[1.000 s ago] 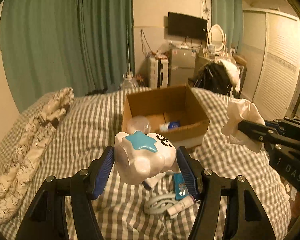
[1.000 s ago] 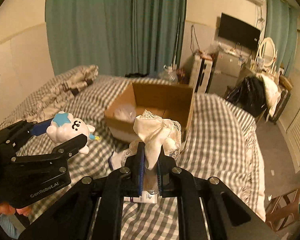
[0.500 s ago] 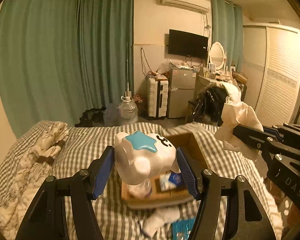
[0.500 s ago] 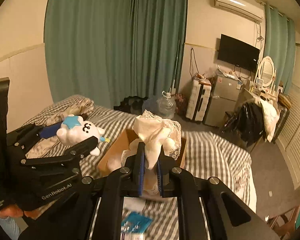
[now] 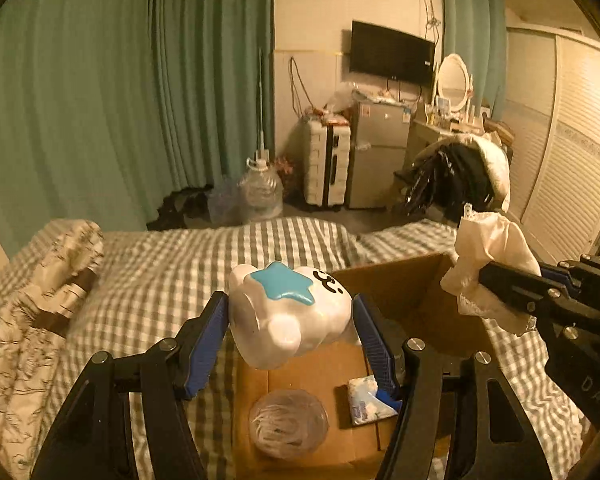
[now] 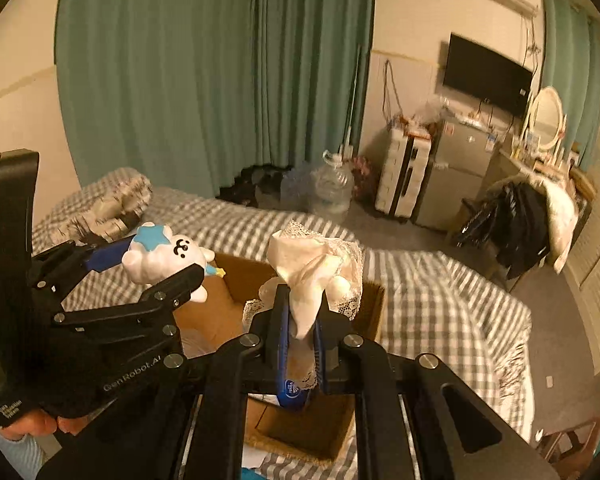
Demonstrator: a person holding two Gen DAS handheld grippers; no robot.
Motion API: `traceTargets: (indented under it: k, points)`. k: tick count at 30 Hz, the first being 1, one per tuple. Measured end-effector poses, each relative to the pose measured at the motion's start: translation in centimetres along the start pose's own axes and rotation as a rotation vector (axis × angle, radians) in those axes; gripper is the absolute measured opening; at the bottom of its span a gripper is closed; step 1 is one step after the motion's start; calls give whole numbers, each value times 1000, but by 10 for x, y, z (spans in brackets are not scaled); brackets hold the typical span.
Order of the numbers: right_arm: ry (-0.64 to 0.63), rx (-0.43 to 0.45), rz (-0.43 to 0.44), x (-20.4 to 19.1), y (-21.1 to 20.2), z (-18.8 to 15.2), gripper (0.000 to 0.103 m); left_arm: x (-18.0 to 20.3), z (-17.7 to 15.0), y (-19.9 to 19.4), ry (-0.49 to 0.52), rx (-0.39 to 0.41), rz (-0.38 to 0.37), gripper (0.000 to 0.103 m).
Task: Organize objects
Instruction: 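Drop the plush toy and sock into the box with both tools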
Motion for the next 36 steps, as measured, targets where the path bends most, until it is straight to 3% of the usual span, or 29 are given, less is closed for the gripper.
traceTargets:
  k: [10, 13, 14, 16, 17, 18, 24, 31, 36]
  points:
    - [4, -74, 17, 0, 61, -31, 10, 0, -31, 46, 65, -69, -40, 65]
    - [16, -80, 29, 2, 69, -37, 14, 5, -36, 50, 74, -86, -58, 67]
    - [24, -79, 29, 3, 69, -38, 22, 7, -38, 49, 75, -91, -61, 69]
    - [42, -70, 29, 8, 65, -38, 38, 7, -36, 45, 71, -88, -45, 97]
    - [49, -65, 22, 10, 62, -36, 48, 4, -33, 41, 65, -76, -24, 102]
    - [57, -57, 10, 14, 58, -33, 54, 2, -29, 33, 54, -51, -12, 103]
    - [87, 4, -18, 34, 6, -12, 59, 1, -7, -19, -12, 2, -31, 103]
    - [69, 93, -42, 43, -88, 11, 65, 13, 14, -105, -19, 65, -19, 103]
    - [60, 136, -48, 46, -156, 11, 69, 27, 9, -168, 3, 89, 17, 103]
Point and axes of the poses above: each gripper's, at about its wrist camera, not at the fingertips, and y roughly the way its jaws point, x to its right, z to its top, the point moved 10 cm from there along y, roughly the way its jaws point, and after that the axes turned 13 degrees about -z, right-handed, at the moved point
